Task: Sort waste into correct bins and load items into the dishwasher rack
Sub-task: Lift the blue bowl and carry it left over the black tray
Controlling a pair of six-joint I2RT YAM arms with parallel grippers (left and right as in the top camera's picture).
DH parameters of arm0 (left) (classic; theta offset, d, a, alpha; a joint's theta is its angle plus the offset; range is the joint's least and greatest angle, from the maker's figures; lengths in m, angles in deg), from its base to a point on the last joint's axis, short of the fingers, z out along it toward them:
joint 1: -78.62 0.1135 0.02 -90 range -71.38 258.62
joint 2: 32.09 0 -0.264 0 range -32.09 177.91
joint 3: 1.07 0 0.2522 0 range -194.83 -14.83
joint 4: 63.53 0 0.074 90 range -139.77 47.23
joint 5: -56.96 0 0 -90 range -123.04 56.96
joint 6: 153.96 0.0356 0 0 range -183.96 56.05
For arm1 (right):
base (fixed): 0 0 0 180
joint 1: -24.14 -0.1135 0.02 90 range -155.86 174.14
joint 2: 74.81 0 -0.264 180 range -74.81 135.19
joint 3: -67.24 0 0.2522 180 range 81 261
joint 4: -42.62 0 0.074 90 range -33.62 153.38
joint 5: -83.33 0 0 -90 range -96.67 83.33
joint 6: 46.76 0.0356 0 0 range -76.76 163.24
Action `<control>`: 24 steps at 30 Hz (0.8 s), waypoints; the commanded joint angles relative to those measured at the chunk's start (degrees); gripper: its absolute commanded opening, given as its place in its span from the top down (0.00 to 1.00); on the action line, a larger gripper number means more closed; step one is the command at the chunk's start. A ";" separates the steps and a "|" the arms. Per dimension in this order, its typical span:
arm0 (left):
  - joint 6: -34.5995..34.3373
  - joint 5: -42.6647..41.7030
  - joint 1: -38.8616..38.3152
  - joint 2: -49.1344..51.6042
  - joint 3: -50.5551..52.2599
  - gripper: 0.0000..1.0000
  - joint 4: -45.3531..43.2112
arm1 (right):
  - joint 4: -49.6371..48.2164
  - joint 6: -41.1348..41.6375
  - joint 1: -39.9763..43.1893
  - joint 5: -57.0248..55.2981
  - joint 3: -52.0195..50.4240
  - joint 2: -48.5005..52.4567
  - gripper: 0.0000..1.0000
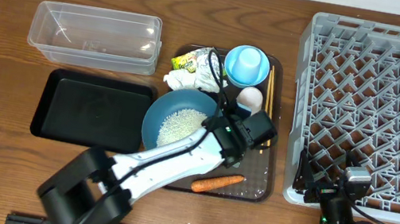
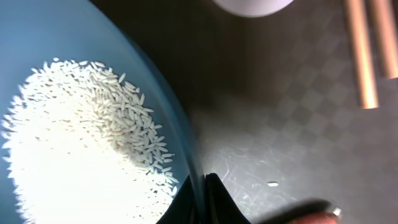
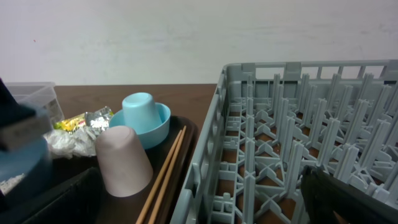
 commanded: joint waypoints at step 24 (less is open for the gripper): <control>3.85 -19.32 42.80 -26.75 -1.51 0.94 0.68 | 0.22 -0.37 0.37 -0.13 -0.07 -0.07 0.01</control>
